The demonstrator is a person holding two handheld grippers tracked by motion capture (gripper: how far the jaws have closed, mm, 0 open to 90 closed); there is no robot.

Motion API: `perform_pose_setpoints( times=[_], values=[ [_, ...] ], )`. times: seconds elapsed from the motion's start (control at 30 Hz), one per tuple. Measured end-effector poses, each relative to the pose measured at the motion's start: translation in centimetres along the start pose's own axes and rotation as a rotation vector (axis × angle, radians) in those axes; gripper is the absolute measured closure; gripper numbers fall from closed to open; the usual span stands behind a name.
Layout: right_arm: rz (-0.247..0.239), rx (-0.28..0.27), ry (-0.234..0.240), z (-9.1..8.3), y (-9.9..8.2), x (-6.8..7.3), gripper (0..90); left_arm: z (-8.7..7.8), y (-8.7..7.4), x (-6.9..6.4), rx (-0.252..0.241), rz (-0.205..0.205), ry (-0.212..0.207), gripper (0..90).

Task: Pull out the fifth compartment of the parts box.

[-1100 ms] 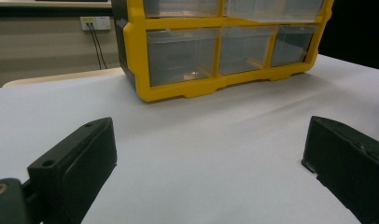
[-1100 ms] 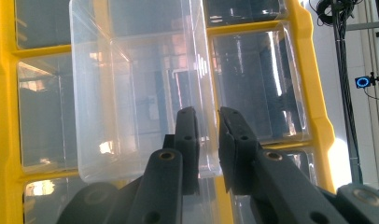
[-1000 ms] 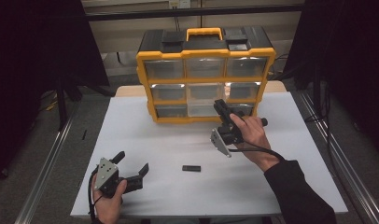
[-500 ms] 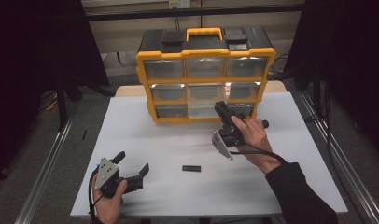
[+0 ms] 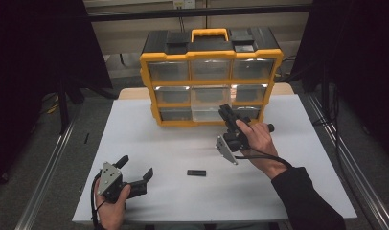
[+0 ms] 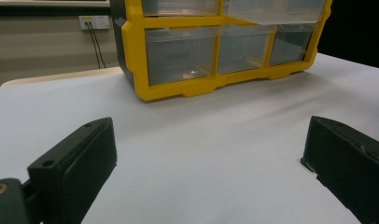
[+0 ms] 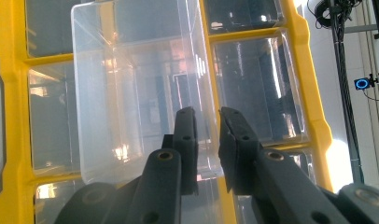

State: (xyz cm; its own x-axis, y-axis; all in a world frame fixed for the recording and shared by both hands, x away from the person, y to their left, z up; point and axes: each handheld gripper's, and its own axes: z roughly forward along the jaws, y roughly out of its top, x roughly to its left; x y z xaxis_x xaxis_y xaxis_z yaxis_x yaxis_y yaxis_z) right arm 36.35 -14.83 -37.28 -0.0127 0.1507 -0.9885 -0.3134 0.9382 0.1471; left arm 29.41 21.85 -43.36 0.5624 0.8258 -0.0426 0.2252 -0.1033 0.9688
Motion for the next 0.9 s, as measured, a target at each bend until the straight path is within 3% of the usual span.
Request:
perform_pose_setpoints(
  times=[0.27, 0.53, 0.67, 0.9],
  values=[
    [0.069, 0.0, -0.001, 0.0, 0.0, 0.0, 72.8, 0.0, 0.0, 0.0, 0.0, 0.0, 0.001, 2.7],
    [0.244, -0.005, 0.023, -0.3, -0.5, -0.7, 60.8, 0.0, 0.0, 0.0, 0.003, 0.0, 0.001, 2.7],
    [0.33, 0.0, 0.019, -0.4, -1.0, -0.9, 51.7, 0.0, 0.0, 0.0, 0.003, 0.001, 0.003, 2.7],
    [0.447, 0.021, 0.024, -0.5, -1.1, -0.6, 26.3, 0.0, 0.0, 0.1, 0.002, 0.001, 0.003, 2.7]
  ],
)
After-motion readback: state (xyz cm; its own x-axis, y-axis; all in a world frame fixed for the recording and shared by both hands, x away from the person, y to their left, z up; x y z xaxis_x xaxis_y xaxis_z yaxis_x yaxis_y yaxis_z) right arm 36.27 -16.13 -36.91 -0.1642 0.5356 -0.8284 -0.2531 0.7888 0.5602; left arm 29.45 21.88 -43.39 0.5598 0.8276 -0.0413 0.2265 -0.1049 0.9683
